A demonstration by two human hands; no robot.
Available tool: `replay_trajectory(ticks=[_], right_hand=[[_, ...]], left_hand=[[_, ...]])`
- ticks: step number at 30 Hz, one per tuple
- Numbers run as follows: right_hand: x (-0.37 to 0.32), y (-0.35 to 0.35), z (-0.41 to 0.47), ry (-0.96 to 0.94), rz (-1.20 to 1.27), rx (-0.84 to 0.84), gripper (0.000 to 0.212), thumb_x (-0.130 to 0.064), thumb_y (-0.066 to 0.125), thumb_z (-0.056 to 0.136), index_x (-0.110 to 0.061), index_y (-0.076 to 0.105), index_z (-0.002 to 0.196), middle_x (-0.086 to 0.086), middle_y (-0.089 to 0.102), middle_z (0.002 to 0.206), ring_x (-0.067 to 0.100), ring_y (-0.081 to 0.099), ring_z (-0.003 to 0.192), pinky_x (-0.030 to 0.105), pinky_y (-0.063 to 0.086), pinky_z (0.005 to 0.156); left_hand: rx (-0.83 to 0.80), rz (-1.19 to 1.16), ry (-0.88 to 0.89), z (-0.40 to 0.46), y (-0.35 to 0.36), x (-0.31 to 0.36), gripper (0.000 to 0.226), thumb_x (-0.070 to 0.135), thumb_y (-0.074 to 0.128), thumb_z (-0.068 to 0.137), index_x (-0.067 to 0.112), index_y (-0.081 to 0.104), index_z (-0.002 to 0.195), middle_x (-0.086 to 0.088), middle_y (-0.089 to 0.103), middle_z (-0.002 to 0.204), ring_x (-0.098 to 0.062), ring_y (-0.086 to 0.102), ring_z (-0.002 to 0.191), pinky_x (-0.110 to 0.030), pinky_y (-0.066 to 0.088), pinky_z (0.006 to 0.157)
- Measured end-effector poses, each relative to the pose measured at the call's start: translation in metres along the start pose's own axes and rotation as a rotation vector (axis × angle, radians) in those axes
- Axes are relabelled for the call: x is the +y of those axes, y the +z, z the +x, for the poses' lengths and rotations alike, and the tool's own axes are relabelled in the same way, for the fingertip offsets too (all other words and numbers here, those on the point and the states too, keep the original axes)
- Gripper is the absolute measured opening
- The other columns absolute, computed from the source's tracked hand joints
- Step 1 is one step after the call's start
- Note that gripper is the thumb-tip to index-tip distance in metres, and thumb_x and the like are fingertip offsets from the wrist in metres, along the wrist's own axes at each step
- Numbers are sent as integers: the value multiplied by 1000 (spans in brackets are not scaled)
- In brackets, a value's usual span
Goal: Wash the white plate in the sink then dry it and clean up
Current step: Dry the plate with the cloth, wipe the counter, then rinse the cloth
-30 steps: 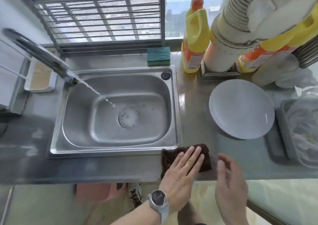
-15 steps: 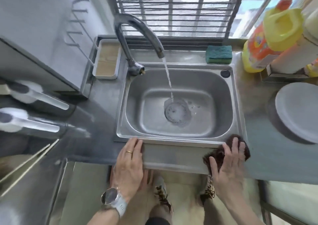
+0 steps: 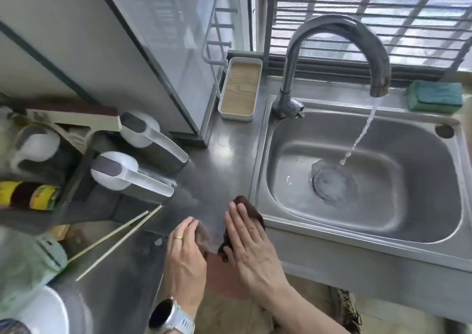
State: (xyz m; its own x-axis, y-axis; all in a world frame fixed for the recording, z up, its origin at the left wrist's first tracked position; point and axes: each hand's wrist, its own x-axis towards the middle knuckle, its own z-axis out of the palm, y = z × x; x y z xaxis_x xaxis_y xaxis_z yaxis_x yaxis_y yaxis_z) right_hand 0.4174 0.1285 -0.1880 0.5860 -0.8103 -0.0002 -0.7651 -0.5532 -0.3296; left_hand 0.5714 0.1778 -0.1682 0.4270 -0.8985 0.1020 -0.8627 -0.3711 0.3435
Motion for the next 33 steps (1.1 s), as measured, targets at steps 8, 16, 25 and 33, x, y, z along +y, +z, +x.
replay_trajectory(ticks=[8, 16, 25, 33], right_hand=[[7, -4, 130, -50, 0, -25, 69, -41, 35, 103, -7, 13, 158, 9, 4, 167, 23, -1, 155, 42, 19, 123], [27, -19, 169, 122, -8, -18, 71, -42, 31, 103, -3, 7, 158, 14, -5, 167, 28, -9, 154, 45, 15, 123], [-12, -3, 25, 171, -56, -43, 73, -40, 50, 94, 5, 33, 150, 24, 22, 161, 38, 23, 149, 46, 26, 115], [49, -27, 197, 629, 148, 164, 78, -31, 45, 99, 8, 6, 154, 30, -1, 162, 44, 0, 151, 47, 6, 125]], left_hand=[[192, -2, -3, 2, 19, -24, 32, -11, 57, 82, -14, 74, 108, -28, 74, 114, -37, 64, 106, -31, 39, 108], [212, 4, 65, 5, 20, -28, 35, -17, 52, 80, -15, 75, 105, -29, 75, 112, -46, 74, 95, -26, 37, 110], [247, 49, 113, 3, 16, -23, 40, -13, 40, 89, -11, 76, 107, -25, 76, 114, -40, 70, 103, -26, 38, 109], [264, 35, 136, 8, 17, -25, 47, -8, 32, 92, -11, 77, 106, -26, 76, 113, -45, 74, 94, -27, 40, 108]])
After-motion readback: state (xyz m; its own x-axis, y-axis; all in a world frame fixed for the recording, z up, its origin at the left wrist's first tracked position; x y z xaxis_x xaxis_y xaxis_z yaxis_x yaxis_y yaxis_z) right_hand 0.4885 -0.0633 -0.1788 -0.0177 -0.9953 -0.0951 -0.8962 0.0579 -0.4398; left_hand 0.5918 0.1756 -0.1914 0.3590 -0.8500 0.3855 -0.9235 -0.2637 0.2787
